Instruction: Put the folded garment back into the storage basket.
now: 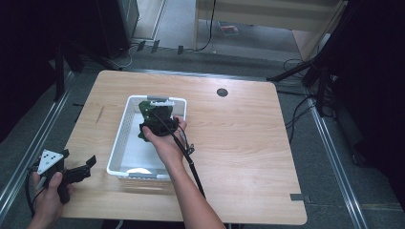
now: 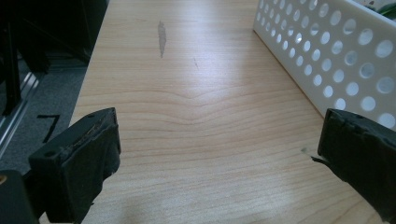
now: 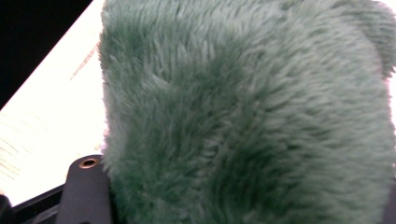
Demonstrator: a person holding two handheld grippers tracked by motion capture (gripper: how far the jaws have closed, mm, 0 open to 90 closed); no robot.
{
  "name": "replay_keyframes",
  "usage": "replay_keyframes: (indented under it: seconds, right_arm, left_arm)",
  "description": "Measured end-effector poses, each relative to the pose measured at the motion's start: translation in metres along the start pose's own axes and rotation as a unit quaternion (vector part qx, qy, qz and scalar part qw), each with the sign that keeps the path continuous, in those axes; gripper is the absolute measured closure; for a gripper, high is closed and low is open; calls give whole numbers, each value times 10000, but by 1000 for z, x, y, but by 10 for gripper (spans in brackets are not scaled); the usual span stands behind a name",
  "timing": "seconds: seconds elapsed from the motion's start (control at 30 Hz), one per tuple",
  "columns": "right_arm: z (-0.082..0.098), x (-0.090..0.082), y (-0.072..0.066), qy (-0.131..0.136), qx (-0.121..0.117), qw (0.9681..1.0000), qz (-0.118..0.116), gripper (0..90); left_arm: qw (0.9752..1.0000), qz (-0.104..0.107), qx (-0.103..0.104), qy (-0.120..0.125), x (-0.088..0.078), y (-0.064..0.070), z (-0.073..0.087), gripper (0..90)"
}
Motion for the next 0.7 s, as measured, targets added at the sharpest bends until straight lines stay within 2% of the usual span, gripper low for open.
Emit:
replay_keyframes:
  seconds: [0.27,0.33,0.43,0.57,0.7]
  right_arm:
    - [7,16,-12,-196,-14,9998,-35,323]
    - [9,20,-14,-280,-69,9996,38,317]
    - [14,28,-16,-413,-92,9991,-22,304]
    - [17,35,-18,-468,-141,9988,36,304]
    - [21,44,-19,-624,-88,9980,72,302]
  left_arm:
    - [10000,4,-4,2,0,0,0,3]
    - [10000,5,-8,-4,0,0,0,3]
    - [10000,10,-21,-2,0,0,0,3]
    - [10000,10,-19,-1,0,0,0,3]
    - [10000,8,-16,-1,0,0,0,3]
Point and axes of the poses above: each handheld gripper's, and its own axes: x roughly forward along the jaws, z roughly out of its underside, y roughly to its right, the point moved 3 cm from there along x, roughly forward along the jaws, and after that the axes turned 11 degrees about -x, right-handed, at the moved point
